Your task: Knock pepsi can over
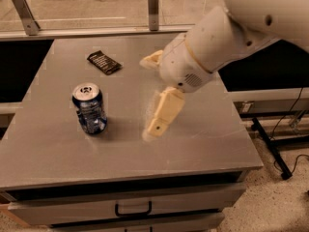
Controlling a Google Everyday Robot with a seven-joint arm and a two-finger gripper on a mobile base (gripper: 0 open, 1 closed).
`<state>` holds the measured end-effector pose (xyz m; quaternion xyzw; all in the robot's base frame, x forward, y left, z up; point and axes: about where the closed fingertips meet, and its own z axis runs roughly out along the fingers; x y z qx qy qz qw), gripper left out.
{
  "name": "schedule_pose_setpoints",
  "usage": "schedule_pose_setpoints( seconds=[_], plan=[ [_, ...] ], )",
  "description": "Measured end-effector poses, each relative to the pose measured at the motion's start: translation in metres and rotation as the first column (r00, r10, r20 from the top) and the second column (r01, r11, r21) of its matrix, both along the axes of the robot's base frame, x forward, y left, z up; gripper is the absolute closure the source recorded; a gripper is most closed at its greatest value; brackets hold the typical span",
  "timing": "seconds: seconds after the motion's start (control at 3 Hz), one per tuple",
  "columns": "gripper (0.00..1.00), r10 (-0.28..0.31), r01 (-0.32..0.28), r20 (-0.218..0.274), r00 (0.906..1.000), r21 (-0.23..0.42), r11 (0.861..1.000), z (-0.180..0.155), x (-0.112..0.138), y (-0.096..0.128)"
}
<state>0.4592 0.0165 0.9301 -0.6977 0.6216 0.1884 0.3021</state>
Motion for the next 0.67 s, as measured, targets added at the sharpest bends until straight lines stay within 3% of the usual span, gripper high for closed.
schedule_pose_setpoints(
  seconds=[0.33, 0.67],
  plan=[
    [0.0, 0.104, -0.101, -0.013, 0.9945, 0.143, 0.985, 0.0, -0.014, 0.076],
    [0.0, 0.125, -0.111, -0.037, 0.9915, 0.255, 0.96, -0.008, -0.013, 0.113]
  ],
)
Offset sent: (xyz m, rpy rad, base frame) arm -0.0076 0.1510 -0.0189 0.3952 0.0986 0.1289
